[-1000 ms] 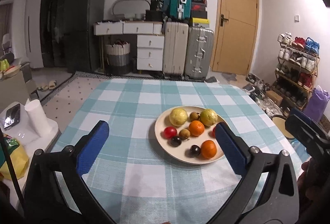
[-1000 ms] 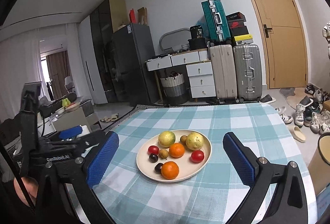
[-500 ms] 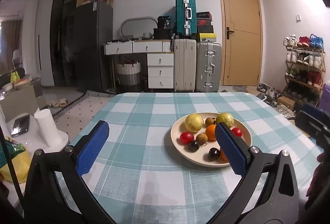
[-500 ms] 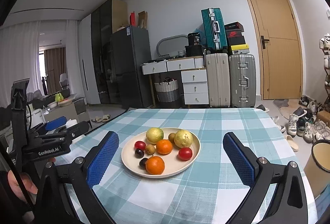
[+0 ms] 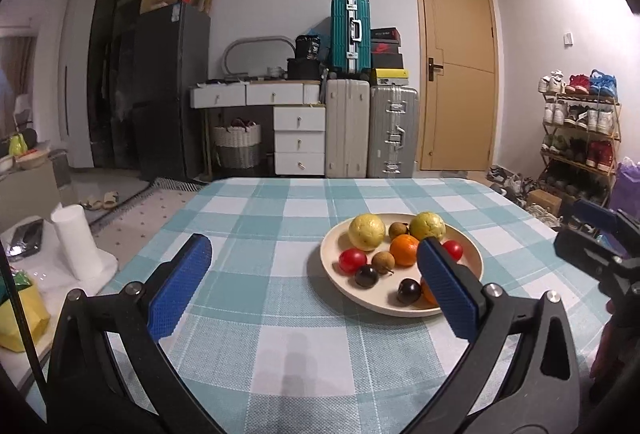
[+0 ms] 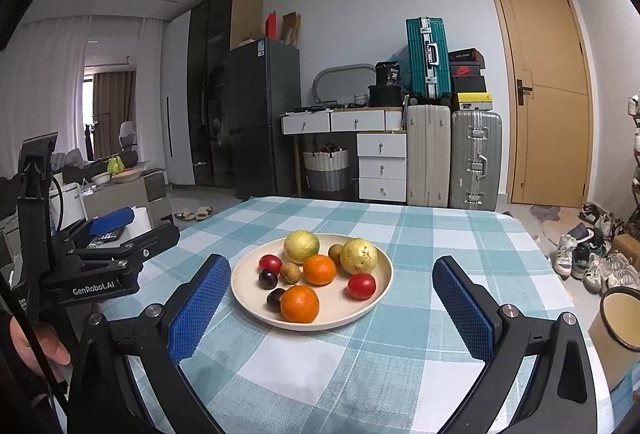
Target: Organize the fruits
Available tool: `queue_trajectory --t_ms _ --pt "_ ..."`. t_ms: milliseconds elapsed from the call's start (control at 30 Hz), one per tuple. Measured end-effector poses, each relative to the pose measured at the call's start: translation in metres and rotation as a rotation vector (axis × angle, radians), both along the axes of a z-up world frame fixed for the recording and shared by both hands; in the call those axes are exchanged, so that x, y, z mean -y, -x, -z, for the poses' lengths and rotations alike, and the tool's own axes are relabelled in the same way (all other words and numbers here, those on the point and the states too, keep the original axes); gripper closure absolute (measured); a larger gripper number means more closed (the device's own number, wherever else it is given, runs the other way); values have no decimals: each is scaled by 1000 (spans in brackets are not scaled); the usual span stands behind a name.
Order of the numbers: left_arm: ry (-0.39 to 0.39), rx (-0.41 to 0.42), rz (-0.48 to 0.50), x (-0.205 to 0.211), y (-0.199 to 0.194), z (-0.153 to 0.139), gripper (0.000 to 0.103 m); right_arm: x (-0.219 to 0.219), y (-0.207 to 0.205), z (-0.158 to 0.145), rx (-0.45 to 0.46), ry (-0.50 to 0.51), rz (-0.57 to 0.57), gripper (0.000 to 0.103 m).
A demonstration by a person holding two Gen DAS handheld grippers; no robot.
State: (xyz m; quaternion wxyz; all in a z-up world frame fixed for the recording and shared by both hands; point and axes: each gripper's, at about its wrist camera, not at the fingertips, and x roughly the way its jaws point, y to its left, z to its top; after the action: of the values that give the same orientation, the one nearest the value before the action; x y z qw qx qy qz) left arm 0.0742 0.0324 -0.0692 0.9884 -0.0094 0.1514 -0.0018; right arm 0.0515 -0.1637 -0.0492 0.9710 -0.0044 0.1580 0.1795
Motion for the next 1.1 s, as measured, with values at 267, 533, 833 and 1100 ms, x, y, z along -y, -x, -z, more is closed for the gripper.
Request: queue_trajectory --t_ms 267,533,833,1100 --pt "-23 -29 -12 5 -5 2 0 -10 -3 4 -13 52 -14 0" --pt "-18 -12 -8 2 1 0 0 -8 -5 5 -16 52 10 0" --pt "-16 -14 -9 2 1 0 0 -8 -6 5 -16 52 9 0" --pt "-16 -14 -4 3 0 0 0 -8 -6 5 -15 53 8 0"
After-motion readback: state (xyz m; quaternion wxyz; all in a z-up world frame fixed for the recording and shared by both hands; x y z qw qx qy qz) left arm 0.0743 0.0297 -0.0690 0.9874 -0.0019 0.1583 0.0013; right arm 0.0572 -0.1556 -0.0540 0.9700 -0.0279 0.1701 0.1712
